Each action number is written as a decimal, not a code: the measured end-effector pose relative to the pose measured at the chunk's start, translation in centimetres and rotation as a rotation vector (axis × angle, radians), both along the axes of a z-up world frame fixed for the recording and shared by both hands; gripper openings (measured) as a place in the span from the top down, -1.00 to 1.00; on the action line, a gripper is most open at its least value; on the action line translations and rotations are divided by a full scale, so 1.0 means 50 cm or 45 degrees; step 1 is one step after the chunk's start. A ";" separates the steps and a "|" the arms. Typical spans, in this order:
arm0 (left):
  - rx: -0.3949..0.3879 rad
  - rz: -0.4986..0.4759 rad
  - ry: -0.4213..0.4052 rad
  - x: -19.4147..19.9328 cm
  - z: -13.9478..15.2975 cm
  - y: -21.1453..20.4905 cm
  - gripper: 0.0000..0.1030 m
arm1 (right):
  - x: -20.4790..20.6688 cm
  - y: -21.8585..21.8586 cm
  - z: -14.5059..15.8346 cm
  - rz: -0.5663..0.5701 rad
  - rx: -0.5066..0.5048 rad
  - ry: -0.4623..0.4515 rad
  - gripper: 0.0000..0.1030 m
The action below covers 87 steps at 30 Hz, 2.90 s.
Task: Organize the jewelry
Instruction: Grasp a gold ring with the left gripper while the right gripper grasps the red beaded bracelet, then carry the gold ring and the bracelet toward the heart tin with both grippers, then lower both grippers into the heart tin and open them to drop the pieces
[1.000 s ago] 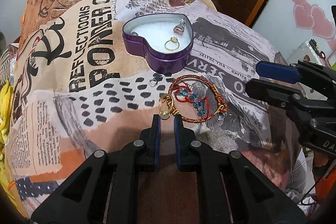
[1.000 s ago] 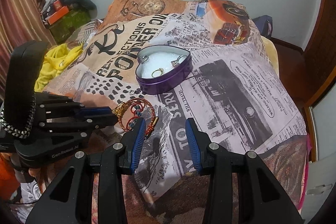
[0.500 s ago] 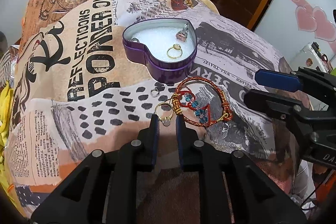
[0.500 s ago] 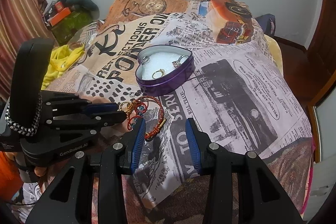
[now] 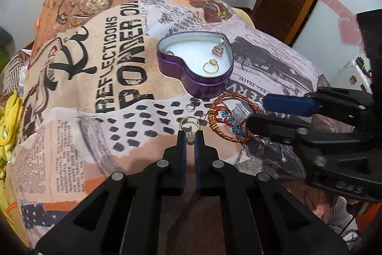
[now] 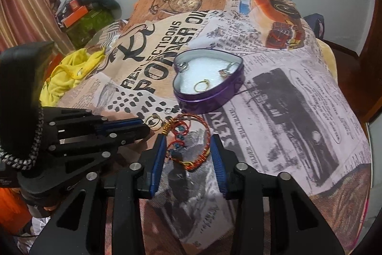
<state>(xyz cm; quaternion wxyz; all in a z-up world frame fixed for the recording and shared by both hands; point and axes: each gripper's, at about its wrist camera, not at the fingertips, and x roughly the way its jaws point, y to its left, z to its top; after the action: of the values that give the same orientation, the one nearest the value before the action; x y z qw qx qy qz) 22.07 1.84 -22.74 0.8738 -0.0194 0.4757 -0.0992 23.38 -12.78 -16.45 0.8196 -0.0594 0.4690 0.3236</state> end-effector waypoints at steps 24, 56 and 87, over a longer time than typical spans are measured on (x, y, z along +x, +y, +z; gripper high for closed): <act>-0.095 0.020 -0.086 -0.048 0.059 0.017 0.90 | -0.002 0.037 -0.038 0.043 -0.132 -0.018 0.87; -0.078 0.030 -0.233 -0.009 0.149 0.019 0.90 | 0.015 -0.001 0.147 -0.060 0.042 -0.302 0.87; -0.121 -0.027 -0.101 0.166 0.056 0.000 0.90 | 0.173 0.034 0.055 -0.079 0.095 -0.096 0.87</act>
<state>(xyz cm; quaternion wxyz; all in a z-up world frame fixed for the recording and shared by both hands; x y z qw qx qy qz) 30.37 1.81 -19.94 0.8889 -0.0518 0.4358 -0.1315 32.05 -11.06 -13.67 0.8480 -0.0263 0.4271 0.3129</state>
